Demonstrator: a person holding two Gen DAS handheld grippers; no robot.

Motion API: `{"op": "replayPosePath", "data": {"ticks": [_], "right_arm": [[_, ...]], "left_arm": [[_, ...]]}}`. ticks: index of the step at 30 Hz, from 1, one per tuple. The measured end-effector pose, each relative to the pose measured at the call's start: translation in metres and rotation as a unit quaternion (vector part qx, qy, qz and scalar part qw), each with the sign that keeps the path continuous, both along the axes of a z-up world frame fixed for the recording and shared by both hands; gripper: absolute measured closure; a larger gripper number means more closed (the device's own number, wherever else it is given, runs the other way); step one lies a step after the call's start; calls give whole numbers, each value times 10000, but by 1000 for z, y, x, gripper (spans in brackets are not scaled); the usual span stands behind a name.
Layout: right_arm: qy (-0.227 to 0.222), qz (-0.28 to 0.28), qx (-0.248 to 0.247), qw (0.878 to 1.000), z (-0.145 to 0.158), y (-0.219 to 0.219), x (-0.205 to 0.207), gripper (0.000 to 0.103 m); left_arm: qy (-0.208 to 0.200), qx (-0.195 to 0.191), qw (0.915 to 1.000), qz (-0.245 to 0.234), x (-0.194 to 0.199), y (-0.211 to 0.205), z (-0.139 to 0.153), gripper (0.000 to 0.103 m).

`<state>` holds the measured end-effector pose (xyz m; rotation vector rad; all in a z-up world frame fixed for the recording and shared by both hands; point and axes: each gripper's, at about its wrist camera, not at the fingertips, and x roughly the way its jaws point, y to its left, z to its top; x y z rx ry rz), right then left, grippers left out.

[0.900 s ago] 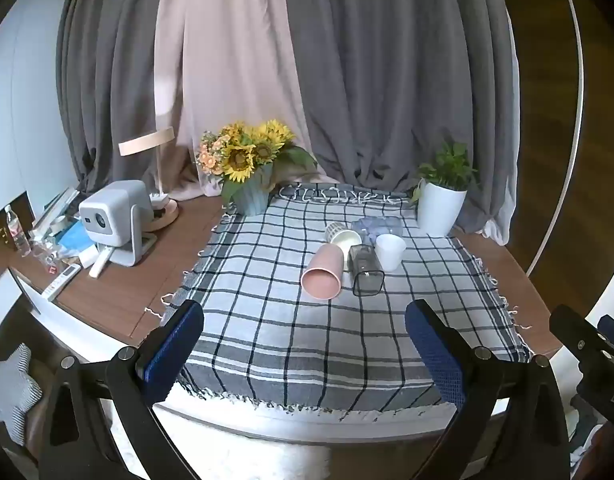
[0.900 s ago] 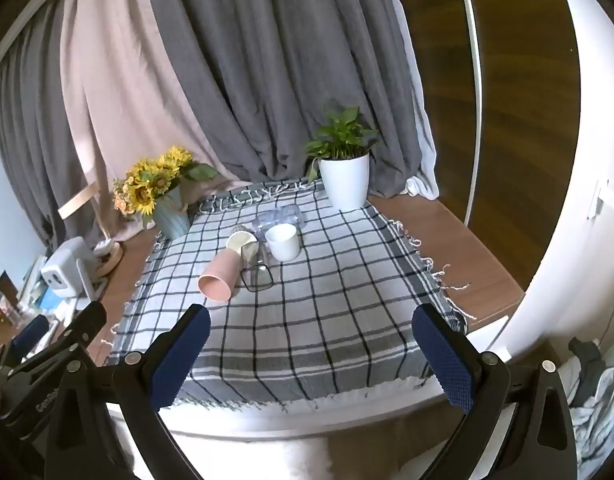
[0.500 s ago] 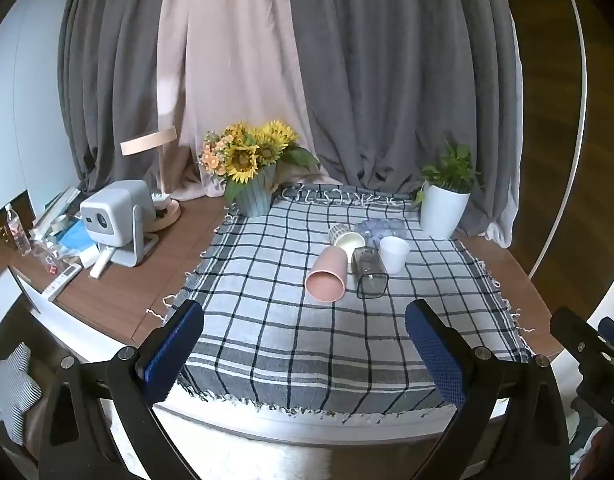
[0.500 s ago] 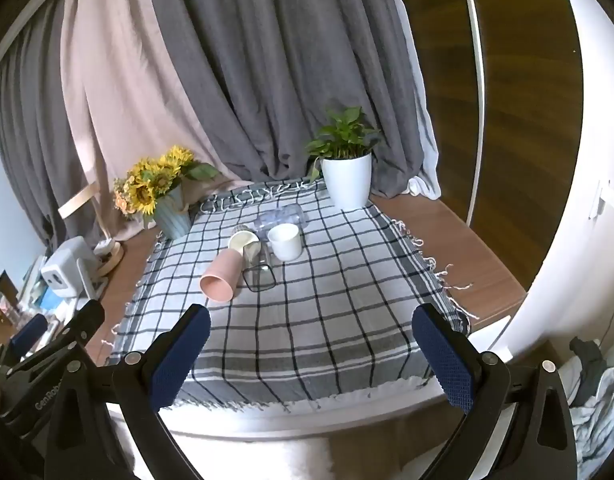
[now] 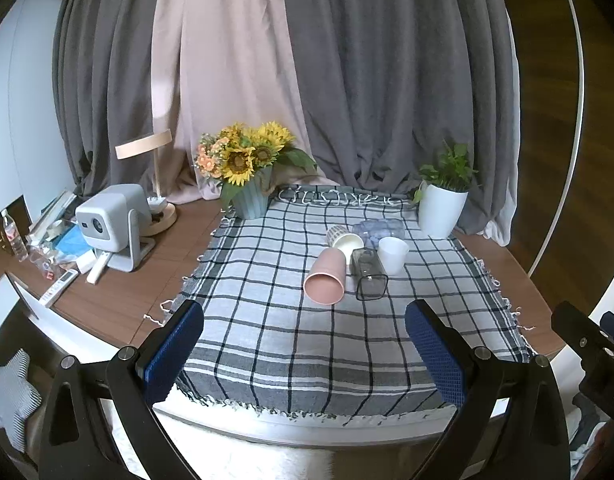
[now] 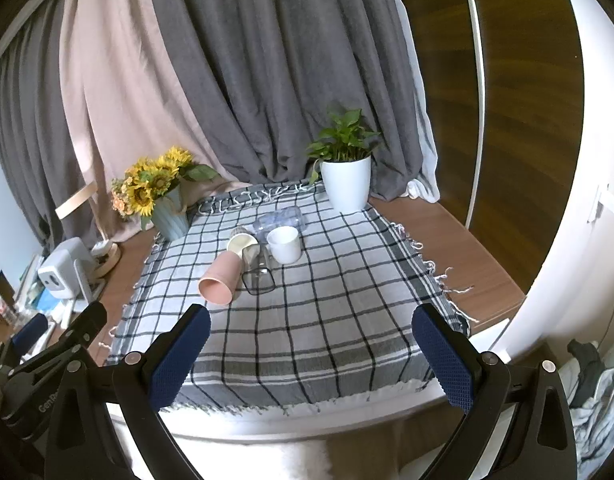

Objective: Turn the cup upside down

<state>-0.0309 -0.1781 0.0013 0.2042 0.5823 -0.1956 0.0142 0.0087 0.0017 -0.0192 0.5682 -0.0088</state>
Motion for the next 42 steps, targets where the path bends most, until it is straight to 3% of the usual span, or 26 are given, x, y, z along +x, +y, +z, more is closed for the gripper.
{"op": "replayPosePath", "data": {"ticks": [42], "right_arm": [[8,8,-42,10000,-3,-7,7,1]], "left_arm": [[103,-63,9999,-28,11,-1,-6,0]]}}
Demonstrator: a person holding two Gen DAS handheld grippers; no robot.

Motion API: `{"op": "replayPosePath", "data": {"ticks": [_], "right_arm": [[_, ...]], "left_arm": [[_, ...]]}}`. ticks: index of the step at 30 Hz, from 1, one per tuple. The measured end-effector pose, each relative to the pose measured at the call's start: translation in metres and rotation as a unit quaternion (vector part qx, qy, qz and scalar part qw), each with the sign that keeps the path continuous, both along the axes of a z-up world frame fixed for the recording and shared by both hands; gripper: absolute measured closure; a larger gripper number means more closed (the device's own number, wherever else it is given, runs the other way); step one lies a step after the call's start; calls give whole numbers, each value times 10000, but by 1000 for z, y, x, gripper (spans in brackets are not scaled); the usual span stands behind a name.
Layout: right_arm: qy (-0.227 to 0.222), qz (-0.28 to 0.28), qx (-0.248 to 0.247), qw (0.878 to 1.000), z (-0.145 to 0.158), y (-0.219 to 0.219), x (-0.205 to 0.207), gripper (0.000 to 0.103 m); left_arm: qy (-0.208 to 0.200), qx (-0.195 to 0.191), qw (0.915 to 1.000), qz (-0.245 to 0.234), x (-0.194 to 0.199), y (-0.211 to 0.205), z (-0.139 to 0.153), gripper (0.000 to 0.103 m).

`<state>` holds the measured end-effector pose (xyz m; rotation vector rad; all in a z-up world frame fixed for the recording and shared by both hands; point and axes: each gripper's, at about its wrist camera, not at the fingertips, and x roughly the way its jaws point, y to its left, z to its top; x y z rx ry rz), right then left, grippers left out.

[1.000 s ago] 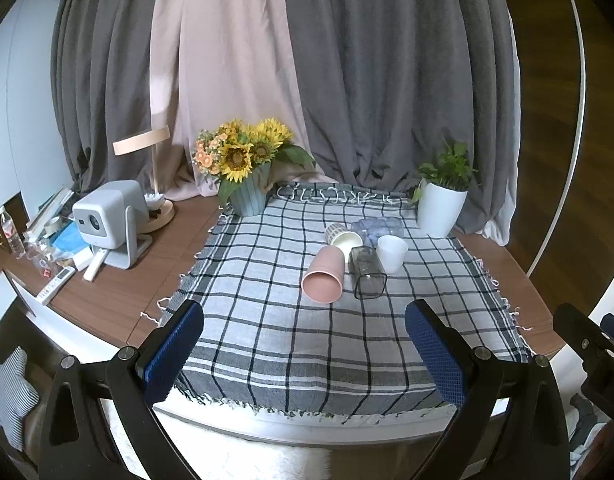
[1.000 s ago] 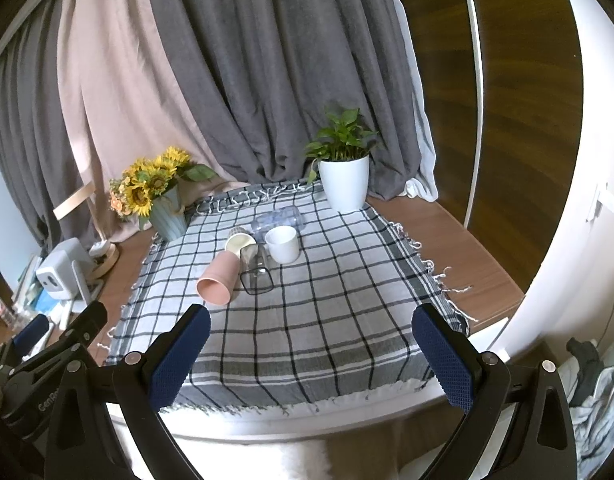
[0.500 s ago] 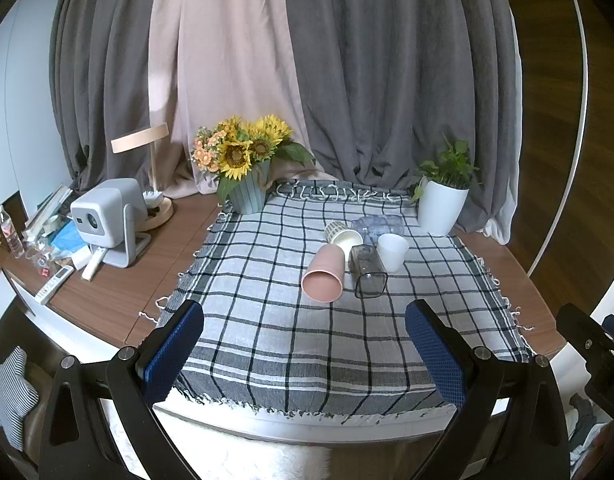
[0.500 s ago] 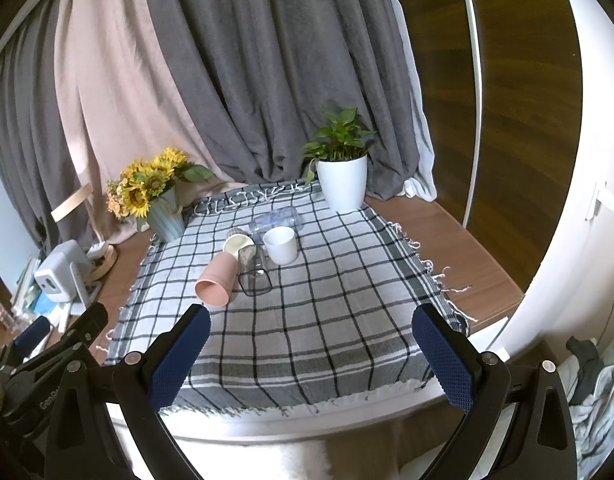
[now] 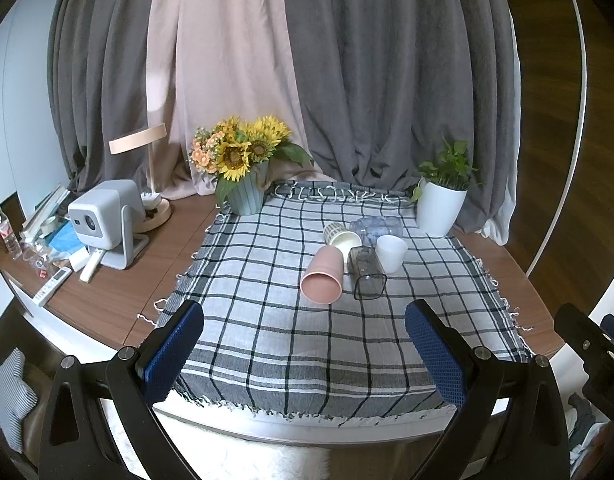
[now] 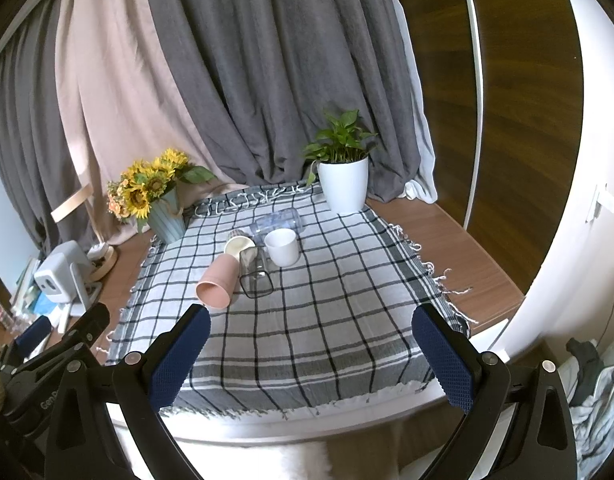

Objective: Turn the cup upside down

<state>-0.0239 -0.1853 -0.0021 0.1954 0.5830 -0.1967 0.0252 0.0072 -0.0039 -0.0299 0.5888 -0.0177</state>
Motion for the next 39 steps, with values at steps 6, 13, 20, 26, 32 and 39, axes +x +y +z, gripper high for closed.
{"op": "replayPosePath", "data": {"ticks": [6,13,20,26,32,39], "right_arm": [[-1,-9,-6,10000,0,1,-1,1],[-1,-8,-4,10000,0,-2,1,1],[2,-11,-9,10000,0,-2,1,1],[22,-42,12,10000,-4,-4,6,1],[73,-50,-14,10000,-11,3,12,1],[245,152,-44,9996,-17,12,48,1]], "left_arm": [[-11,7,10000,-6,1,0,0,0],[-20,11,10000,-11,4,0,2,0],[-20,48,10000,-66,13,4,7,0],[-14,42,9999,-146,15,13,4,0],[163,18,9997,-160,24,21,-7,0],[451,-52,9990,-29,57,27,-23,0]]}}
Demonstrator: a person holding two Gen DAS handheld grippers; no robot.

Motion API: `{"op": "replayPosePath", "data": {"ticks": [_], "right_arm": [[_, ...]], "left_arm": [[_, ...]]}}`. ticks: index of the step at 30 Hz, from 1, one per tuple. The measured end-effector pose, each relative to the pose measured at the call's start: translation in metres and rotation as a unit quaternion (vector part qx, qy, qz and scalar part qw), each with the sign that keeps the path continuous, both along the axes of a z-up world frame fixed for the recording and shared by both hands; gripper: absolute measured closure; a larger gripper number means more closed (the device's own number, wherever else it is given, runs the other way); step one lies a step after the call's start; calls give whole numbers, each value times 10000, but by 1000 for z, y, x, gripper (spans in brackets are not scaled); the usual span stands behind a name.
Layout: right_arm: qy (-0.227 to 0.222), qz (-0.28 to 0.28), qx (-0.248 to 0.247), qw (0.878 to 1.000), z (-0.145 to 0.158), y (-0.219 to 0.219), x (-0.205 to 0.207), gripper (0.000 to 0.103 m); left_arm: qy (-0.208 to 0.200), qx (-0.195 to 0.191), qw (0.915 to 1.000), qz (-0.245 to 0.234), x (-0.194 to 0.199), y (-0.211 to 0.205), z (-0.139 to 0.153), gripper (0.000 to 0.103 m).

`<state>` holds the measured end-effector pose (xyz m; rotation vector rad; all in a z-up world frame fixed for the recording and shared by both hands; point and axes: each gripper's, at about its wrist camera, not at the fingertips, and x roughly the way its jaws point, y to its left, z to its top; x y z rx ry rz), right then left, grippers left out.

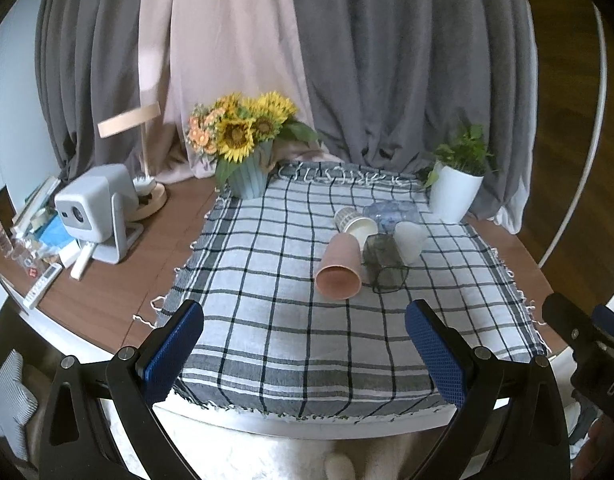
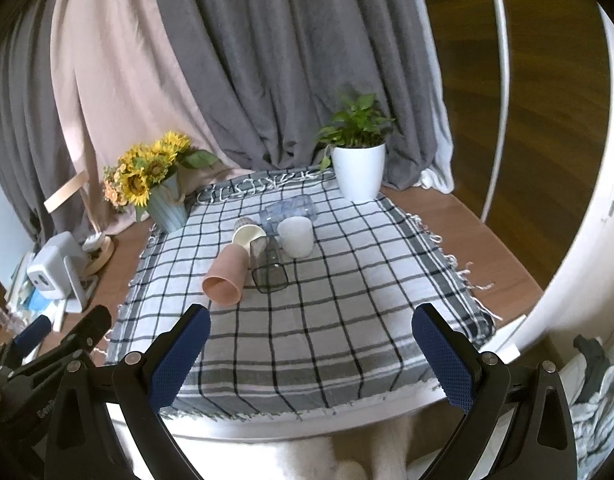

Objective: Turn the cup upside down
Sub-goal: 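Reach the right gripper to the houndstooth paper cup and close on it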

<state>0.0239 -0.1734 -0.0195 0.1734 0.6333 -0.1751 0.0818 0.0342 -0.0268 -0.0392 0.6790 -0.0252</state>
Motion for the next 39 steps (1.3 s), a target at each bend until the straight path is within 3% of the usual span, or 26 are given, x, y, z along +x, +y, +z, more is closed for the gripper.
{"op": "replayPosePath", "data": {"ticks": [9,12,19,32,39], "right_arm": [[417,586,64,9974,-18,3,99,1],[596,908,82,9941,-26,3,142,1],[991,1291,-128,9866,-43,13,230,1],[1891,1849,98,9644,-72,42,363,3],[2598,2151,442,9404,-107,58,421,15]], "left_arm": [[565,-242,9970,476,81,3,-30,0],[722,-71,9949,703,112,2,-40,0],[1263,-209,9839,1247,171,17,-65,0],[1905,-155,9715,1404,265,48,-96,0],[2202,-440,9632,1478,299,64,-120,0]]}}
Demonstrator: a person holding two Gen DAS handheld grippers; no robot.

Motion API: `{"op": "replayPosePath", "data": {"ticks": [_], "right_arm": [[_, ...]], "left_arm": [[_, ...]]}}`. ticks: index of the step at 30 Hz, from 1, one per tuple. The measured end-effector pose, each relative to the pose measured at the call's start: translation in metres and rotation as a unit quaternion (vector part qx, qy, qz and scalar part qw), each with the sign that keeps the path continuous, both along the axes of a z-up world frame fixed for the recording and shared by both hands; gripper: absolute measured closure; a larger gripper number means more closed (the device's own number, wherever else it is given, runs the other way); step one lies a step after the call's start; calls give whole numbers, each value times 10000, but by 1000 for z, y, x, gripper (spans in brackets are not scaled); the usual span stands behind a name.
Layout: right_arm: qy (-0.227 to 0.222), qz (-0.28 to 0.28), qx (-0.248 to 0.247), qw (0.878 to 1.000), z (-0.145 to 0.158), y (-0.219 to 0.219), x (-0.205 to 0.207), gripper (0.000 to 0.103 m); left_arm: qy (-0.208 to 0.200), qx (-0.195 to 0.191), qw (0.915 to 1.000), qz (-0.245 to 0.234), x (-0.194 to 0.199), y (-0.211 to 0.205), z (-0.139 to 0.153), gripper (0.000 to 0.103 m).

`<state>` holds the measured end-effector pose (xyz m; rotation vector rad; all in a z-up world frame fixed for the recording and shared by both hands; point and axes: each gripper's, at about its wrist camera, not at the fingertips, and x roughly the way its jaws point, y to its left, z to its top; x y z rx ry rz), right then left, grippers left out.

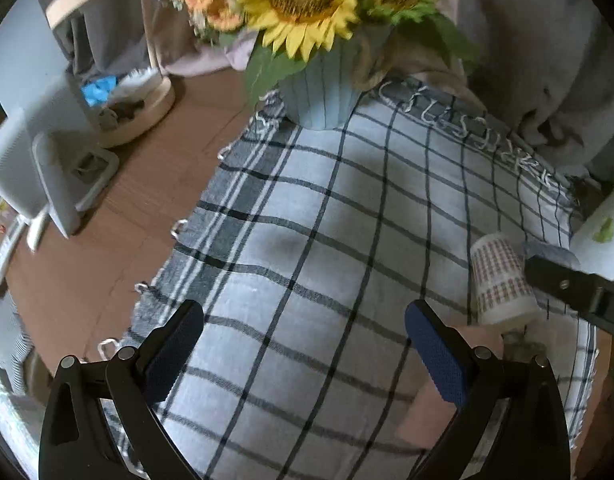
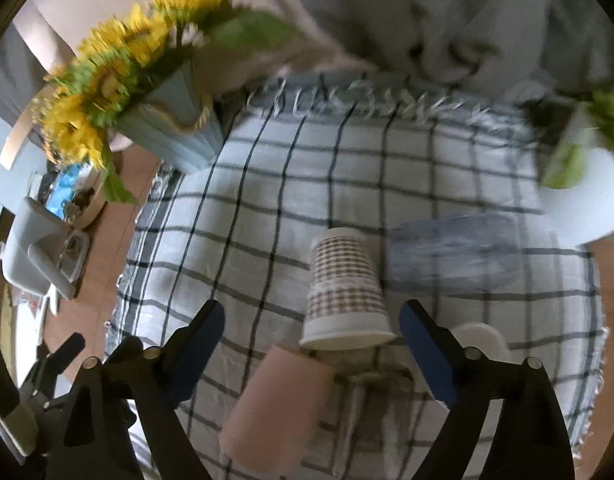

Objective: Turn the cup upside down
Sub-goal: 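Reach the right gripper to the houndstooth paper cup and close on it, then lift the paper cup with the right gripper and carry it toward the left gripper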

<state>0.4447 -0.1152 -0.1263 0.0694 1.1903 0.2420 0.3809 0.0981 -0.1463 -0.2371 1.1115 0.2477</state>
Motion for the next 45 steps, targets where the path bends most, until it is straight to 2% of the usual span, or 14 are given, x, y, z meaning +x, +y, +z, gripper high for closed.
{"op": "replayPosePath", "data": {"ticks": [2,6,10,15,20,26,33,37,45], "right_arm": [[303,87,-4,9995,-13,5,15,21],[834,316,-108,9960,-34,11,41,23],[1185,366,-280,9919,-50,12,54,26],[1258,369,-507,9901,-64,16,63,29],[1539,386,-573,9857,-86,18,69,39],[1385,423,-635,9874,-88,21,73,40],[977,474,-609,9922,-56,22,68,41],[807,376,-490,9948,-33,18,52,41],[271,-34,-178,9995,8,12,-11,41]], "left_arm": [[115,-155,9998,68,9,2,-10,0],[293,-301,9990,135,22,4,-26,0],[458,-377,9982,119,32,4,-40,0],[573,-311,9978,123,39,8,-49,0],[658,-308,9973,104,44,8,-55,0],[650,-144,9978,39,46,5,-55,0],[346,-18,9993,-156,37,4,-29,0],[81,74,9996,-270,24,4,-6,0],[-432,278,9958,-755,-11,-6,36,0]]}}
